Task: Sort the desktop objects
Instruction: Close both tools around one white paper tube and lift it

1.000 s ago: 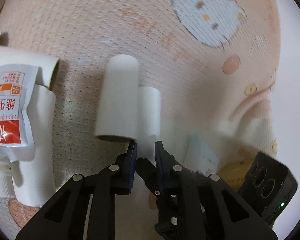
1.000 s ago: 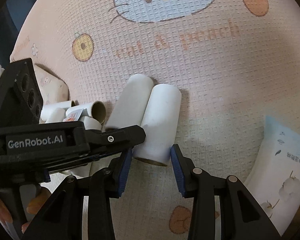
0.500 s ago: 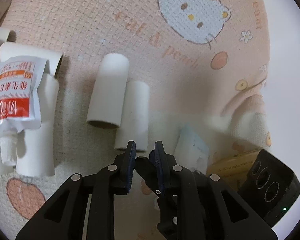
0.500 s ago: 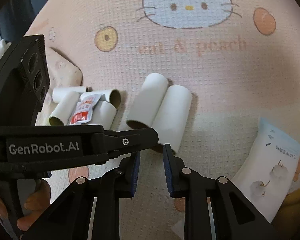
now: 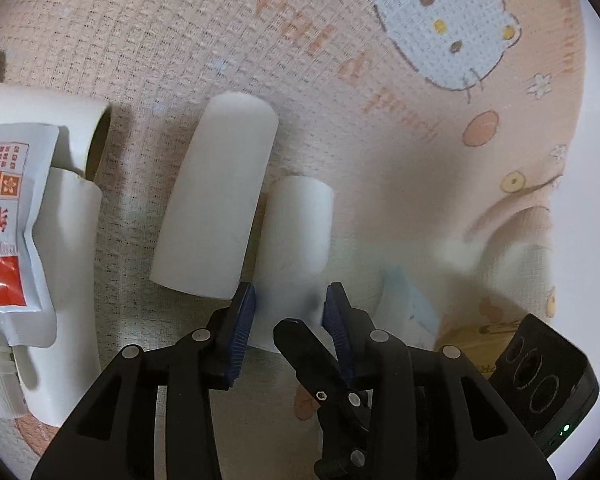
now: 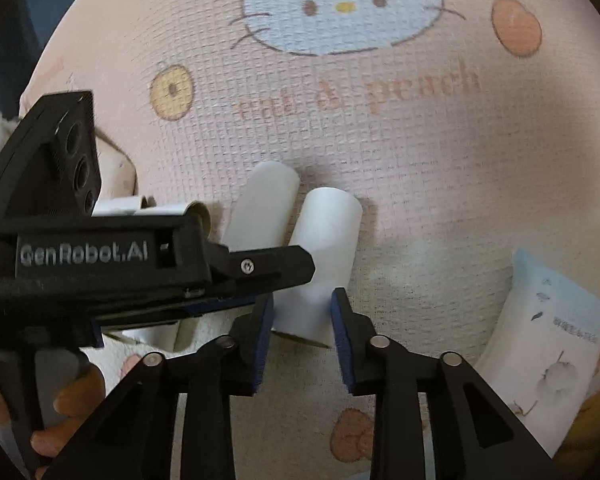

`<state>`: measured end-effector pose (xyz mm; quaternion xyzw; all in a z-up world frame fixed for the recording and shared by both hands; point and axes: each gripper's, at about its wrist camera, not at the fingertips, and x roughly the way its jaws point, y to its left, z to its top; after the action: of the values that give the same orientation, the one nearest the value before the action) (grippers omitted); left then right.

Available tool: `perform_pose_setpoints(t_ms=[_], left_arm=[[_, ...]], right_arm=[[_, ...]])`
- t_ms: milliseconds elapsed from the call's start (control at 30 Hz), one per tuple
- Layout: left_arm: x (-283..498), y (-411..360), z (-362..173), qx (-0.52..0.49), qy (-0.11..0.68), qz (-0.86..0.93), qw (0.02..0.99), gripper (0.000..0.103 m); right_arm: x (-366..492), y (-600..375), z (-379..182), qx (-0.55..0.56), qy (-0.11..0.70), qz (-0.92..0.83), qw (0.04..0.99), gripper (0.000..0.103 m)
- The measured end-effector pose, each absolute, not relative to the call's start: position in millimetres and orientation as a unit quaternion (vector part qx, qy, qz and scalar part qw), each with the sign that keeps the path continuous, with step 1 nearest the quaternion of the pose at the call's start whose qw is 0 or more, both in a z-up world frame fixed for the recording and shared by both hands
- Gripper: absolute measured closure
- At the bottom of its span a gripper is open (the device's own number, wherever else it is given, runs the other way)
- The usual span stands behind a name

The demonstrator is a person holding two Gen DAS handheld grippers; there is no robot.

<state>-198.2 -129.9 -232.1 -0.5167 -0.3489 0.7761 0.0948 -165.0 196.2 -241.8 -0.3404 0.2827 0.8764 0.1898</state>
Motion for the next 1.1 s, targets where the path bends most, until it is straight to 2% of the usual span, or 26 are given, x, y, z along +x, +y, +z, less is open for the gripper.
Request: perform_pose_setpoints(t_ms=[33, 167, 567, 867, 1100], left_arm=[[-199, -129, -234, -0.522, -0.346, 0.774, 0.094, 0.063], [-198, -128, -236, -0.523, -0.351, 0.771, 0.101, 0.062], [-150, -115, -220, -0.511, -0.28, 0.806, 0.104, 0.062], [-76, -123, -226, -0.517, -0.338, 0.778, 0.114, 0.062], [-34, -134, -242, -0.518, -0.391, 0.756, 0.083, 0.062]], right_arm=[[-164, 200, -244, -0.343, 0.292, 0.873, 0.186, 0.068], [-161, 207, -252, -0.346, 0.316, 0.865, 0.18, 0.063], [-170, 182, -259, -0.366, 0.29, 0.868, 0.168, 0.061], [-132, 135, -245, -0.382, 0.276, 0.869, 0.151, 0.061], [-127, 86, -249, -0.416, 0.241, 0.868, 0.121, 0.061]])
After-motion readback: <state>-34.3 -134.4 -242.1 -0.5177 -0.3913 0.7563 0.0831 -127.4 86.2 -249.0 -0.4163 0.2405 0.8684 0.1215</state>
